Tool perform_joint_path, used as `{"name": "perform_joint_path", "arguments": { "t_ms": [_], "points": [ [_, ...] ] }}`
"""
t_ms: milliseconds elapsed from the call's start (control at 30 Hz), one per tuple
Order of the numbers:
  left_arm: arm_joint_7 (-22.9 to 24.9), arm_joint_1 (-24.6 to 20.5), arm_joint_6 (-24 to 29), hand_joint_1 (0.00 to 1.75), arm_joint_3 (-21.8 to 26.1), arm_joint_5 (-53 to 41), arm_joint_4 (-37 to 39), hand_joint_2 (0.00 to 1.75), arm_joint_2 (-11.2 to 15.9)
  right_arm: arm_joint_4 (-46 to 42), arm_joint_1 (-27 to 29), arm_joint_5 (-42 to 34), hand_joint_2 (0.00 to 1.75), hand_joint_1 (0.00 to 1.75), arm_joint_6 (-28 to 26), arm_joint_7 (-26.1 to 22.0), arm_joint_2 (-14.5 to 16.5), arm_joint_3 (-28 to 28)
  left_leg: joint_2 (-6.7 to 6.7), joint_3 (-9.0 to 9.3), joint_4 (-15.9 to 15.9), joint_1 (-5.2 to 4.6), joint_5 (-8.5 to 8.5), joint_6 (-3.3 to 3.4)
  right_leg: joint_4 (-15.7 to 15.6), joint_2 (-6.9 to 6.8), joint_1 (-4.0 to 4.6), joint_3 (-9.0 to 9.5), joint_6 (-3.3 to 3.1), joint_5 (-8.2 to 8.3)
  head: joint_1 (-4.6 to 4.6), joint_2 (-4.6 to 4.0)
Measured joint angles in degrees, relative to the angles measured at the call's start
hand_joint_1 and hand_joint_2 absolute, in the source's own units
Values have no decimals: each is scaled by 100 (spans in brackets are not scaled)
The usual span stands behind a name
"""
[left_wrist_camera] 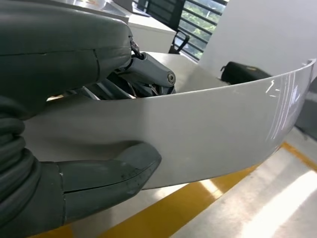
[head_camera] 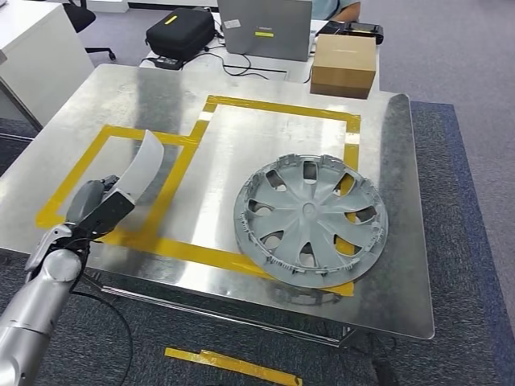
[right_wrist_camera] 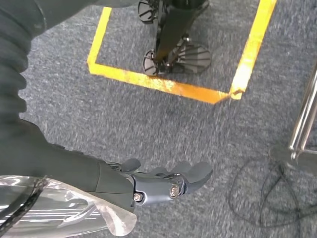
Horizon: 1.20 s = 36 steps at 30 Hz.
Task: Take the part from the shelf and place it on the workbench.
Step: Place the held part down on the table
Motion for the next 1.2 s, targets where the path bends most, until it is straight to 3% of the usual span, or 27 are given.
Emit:
{"name": "perform_joint_path", "arguments": {
  "t_ms": [100, 167, 233, 300, 367, 433, 467, 500, 533, 600, 667, 767, 833, 933, 967, 1000, 1033, 1133, 1200],
  "points": [
    [31, -258, 3, 175, -104, -276, 277, 175, -74, 0, -42, 35, 175, 0, 28, 19, 1, 21, 0, 504, -1060, -4, 541, 51, 18, -1, 10, -5, 26, -6, 0, 0],
    [74, -439, 25, 175, -227, -507, 478, 175, -143, 0, -73, 56, 175, 0, 54, 36, 1, 42, -3, 696, -1488, -26, 623, 90, 25, -3, 23, -32, 81, 0, 6, 0],
    [87, -535, 97, 175, -347, -670, 686, 175, -226, 0, -89, 73, 175, 0, 74, 50, 1, 56, -8, 705, -1547, -39, 606, 134, 10, -6, 21, -48, 149, 17, 8, 0],
    [52, -599, 222, 87, -420, -722, 851, 175, -329, 0, -90, 88, 87, 0, 80, 56, 1, 67, -4, 707, -1584, -21, 638, 201, 100, -6, 15, -113, 212, -69, 15, 0],
    [29, -693, 364, 0, -452, -718, 983, 175, -427, 1, -91, 98, 0, 0, 82, 60, 2, 82, 4, 703, -1610, -4, 664, 258, 623, -5, 9, -376, 254, -375, 34, 0],
    [27, -774, 486, 0, -457, -695, 1104, 87, -499, 2, -85, 104, 0, 0, 83, 64, 8, 96, 4, 687, -1606, -11, 666, 280, 1394, -6, 3, -743, 280, -698, 45, 0],
    [29, -800, 526, 0, -457, -676, 1155, 44, -531, 2, -80, 104, 0, 0, 81, 68, 10, 99, 3, 684, -1603, -16, 666, 283, 1622, -7, 3, -854, 288, -743, 44, 0],
    [36, -821, 554, 0, -457, -648, 1196, 0, -566, 2, -75, 104, 0, 0, 78, 73, 11, 101, 0, 683, -1599, -17, 665, 283, 1627, -7, 3, -859, 290, -675, 47, 0],
    [52, -838, 578, 0, -457, -611, 1226, 0, -603, 2, -75, 102, 0, 0, 74, 80, 11, 102, -4, 687, -1594, -17, 663, 280, 1391, -8, 2, -747, 286, -502, 47, 0],
    [116, -873, 669, 0, -456, -547, 1256, 0, -682, 2, -82, 91, 0, 0, 66, 91, 11, 104, -13, 683, -1567, -27, 645, 253, 595, -19, 2, -341, 271, -127, 48, 0],
    [211, -891, 777, 0, -453, -494, 1265, 0, -752, 2, -84, 73, 0, 0, 55, 96, 15, 106, -20, 651, -1526, -50, 636, 204, 116, -22, 5, -92, 239, -5, 38, 0],
    [317, -880, 849, 0, -450, -469, 1266, 0, -817, 2, -55, 56, 0, 0, 34, 96, 25, 107, -25, 625, -1504, -52, 636, 133, 66, -17, 5, -76, 160, -14, 37, 0],
    [335, -884, 858, 0, -447, -463, 1265, 0, -836, 2, -50, 51, 0, 0, 24, 95, 33, 107, -24, 536, -1277, -41, 465, 75, 51, -21, -15, -67, 85, 5, 27, 0],
    [343, -870, 860, 0, -432, -452, 1266, 0, -842, 2, -44, 50, 0, 0, 12, 95, 35, 105, -23, 81, -223, -25, -46, 12, 46, -20, -19, -64, 30, 7, 17, 0],
    [348, -856, 860, 0, -430, -452, 1267, 0, -843, 2, -38, 50, 0, 0, 9, 95, 35, 105, -23, -43, 53, -24, -124, 10, 46, -20, -15, -63, 29, 6, 16, 0],
    [352, -845, 860, 0, -428, -452, 1267, 0, -845, 2, -34, 50, 0, 0, 6, 95, 36, 105, -23, -80, 132, -24, -95, 20, 47, -19, -9, -62, 29, 6, 16, 0],
    [355, -842, 860, 0, -428, -452, 1267, 0, -846, 2, -32, 50, 0, 0, 6, 95, 36, 105, -24, -8, -23, -27, 42, 42, 48, -19, -3, -58, 29, 6, 16, 0],
    [357, -877, 861, 0, -423, -452, 1267, 0, -850, 3, -33, 50, 0, 0, 6, 95, 56, 107, -24, 525, -1155, -65, 563, 174, 50, -18, 18, -55, 42, 5, 20, 0],
    [357, -896, 863, 0, -420, -452, 1267, 0, -854, 4, -35, 50, 0, 0, 7, 95, 73, 107, -25, 672, -1499, -101, 618, 231, 51, -25, 20, -84, 86, 12, 22, 0]
  ]
}}
